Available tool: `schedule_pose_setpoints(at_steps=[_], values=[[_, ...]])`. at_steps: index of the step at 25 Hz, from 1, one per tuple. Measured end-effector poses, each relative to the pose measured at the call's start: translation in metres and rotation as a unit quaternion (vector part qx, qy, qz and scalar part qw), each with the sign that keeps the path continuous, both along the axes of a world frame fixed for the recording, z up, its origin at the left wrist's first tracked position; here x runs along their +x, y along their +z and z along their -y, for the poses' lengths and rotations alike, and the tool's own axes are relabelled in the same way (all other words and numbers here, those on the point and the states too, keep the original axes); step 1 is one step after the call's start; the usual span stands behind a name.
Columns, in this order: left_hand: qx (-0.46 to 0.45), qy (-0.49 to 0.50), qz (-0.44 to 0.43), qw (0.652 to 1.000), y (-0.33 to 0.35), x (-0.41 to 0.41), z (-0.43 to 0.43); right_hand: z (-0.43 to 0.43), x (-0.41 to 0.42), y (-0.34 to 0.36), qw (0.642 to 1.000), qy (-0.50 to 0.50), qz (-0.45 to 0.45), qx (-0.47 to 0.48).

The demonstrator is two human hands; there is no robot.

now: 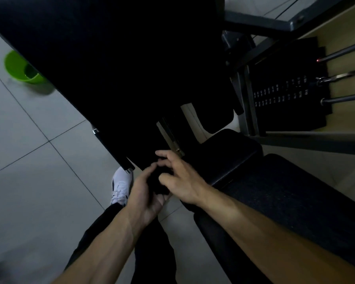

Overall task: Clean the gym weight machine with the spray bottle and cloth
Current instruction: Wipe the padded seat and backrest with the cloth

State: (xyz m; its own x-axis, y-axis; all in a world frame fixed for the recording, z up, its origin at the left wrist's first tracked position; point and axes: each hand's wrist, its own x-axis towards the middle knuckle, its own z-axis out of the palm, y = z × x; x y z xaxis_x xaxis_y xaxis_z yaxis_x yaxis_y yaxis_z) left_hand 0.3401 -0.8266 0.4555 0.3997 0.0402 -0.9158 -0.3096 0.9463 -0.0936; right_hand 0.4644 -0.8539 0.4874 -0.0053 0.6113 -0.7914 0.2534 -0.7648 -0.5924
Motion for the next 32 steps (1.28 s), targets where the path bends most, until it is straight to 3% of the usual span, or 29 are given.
schedule_pose_setpoints(at_steps=[1, 3, 5, 6, 10, 12, 16, 19, 22, 26, 32], values=[[0.018, -0.038, -0.040, 0.998, -0.004, -0.003, 0.003, 0.003, 0.015, 0.001, 0.992, 0.089, 0.088, 0.012], [0.039, -0.122, -0.132, 0.983, -0.016, -0.010, 0.011, 0.015, 0.056, 0.006, 0.909, 0.307, 0.279, -0.032], [0.008, -0.158, -0.184, 0.970, -0.036, -0.014, 0.026, 0.036, 0.089, 0.013, 0.837, 0.412, 0.317, -0.171], [-0.014, -0.166, -0.183, 0.969, -0.048, -0.011, 0.034, 0.045, 0.096, 0.013, 0.827, 0.419, 0.305, -0.219], [0.002, -0.167, -0.173, 0.971, -0.083, 0.030, 0.036, 0.055, 0.092, 0.000, 0.837, 0.393, 0.316, -0.211], [0.025, -0.207, -0.218, 0.953, -0.085, 0.050, 0.029, 0.056, 0.091, -0.008, 0.832, 0.392, 0.334, -0.209], [0.087, -0.312, -0.220, 0.920, -0.017, 0.037, 0.057, 0.057, 0.088, -0.009, 0.829, 0.387, 0.353, -0.195], [0.065, -0.320, -0.174, 0.929, 0.028, 0.030, 0.082, 0.056, 0.088, -0.011, 0.829, 0.386, 0.360, -0.184], [0.039, -0.249, -0.238, 0.938, -0.006, 0.042, 0.068, 0.060, 0.087, -0.013, 0.828, 0.384, 0.366, -0.182], [0.005, -0.191, -0.241, 0.951, -0.030, 0.050, 0.066, 0.059, 0.085, -0.013, 0.831, 0.380, 0.365, -0.179], [0.082, -0.303, -0.189, 0.931, 0.036, 0.025, 0.079, 0.057, 0.083, -0.005, 0.833, 0.370, 0.369, -0.180]])
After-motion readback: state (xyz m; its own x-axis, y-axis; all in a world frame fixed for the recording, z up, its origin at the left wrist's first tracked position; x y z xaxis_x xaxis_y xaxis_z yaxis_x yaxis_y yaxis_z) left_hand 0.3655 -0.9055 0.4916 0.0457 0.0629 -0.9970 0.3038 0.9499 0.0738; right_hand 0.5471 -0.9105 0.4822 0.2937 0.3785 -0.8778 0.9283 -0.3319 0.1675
